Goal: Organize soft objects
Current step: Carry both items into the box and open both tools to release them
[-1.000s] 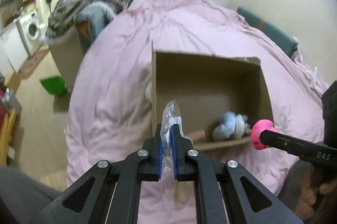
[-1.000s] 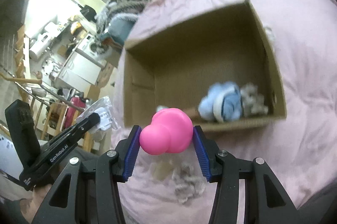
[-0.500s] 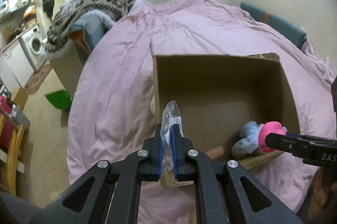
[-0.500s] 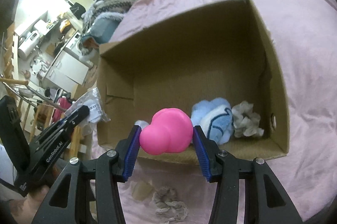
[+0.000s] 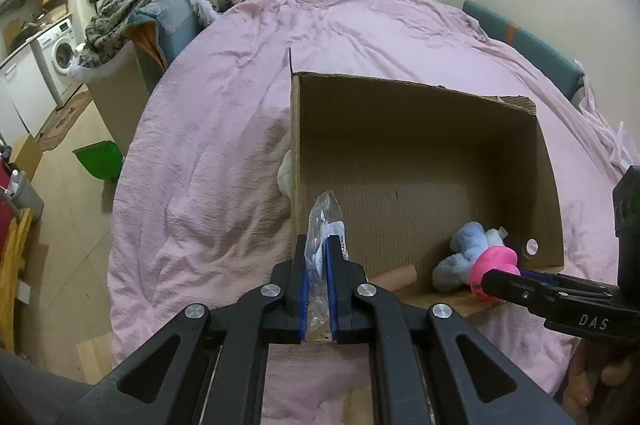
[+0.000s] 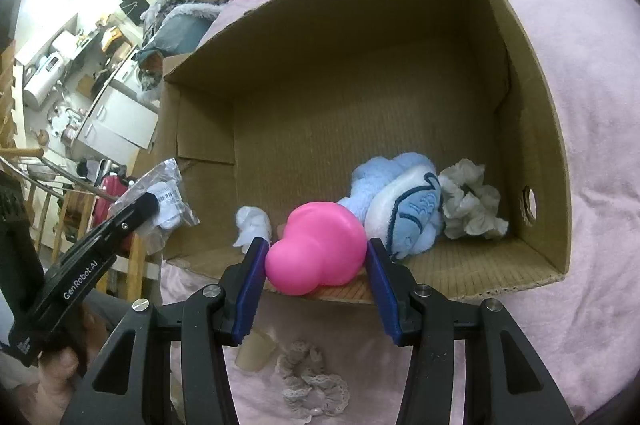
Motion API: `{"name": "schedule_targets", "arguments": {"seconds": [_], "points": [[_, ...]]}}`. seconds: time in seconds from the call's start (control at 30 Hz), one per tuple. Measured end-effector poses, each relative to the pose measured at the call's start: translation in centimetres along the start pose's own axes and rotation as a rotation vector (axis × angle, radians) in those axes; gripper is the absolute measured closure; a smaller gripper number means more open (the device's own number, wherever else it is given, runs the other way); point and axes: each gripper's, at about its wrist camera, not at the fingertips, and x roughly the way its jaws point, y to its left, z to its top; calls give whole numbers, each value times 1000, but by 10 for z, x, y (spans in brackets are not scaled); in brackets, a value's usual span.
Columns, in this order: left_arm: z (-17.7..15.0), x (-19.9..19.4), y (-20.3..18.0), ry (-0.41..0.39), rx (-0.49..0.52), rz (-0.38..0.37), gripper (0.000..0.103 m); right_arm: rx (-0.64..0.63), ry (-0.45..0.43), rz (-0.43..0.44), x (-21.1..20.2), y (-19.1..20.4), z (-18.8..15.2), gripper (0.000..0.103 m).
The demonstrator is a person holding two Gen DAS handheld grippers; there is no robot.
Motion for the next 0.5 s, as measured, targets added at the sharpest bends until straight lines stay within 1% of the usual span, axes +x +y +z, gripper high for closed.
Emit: {"name": "schedule_targets", "arguments": {"seconds": [0.2, 0.5], "points": [[-1, 0, -3, 5, 13, 0, 96, 14, -3, 10, -2, -3, 0, 50], [-1, 2, -2, 22, 5, -7, 95, 16, -11, 9, -6, -4, -1, 49]]}}
